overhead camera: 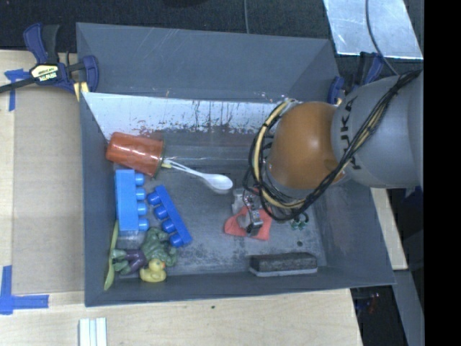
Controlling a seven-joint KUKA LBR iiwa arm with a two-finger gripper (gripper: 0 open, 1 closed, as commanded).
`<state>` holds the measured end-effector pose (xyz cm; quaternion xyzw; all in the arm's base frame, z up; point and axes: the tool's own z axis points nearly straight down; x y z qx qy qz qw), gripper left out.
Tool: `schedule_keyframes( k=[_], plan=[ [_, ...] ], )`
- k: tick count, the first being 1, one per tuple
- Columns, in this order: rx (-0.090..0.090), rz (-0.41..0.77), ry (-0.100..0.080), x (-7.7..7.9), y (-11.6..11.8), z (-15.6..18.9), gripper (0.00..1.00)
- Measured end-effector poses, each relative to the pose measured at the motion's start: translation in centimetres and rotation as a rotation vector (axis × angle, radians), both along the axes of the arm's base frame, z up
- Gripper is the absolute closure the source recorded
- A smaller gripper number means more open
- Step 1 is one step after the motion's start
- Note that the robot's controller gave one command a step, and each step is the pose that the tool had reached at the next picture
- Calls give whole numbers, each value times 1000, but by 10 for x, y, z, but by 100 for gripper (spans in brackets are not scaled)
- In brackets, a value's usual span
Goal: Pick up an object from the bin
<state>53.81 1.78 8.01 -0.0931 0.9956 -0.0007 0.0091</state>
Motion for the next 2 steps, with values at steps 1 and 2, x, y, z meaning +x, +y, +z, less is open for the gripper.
schedule_keyframes(
  k=[1, 2],
  plan=[
    [3, -130, -7, 10, 25, 3, 100],
    [5, -206, -6, 9, 29, -7, 100]
  ],
)
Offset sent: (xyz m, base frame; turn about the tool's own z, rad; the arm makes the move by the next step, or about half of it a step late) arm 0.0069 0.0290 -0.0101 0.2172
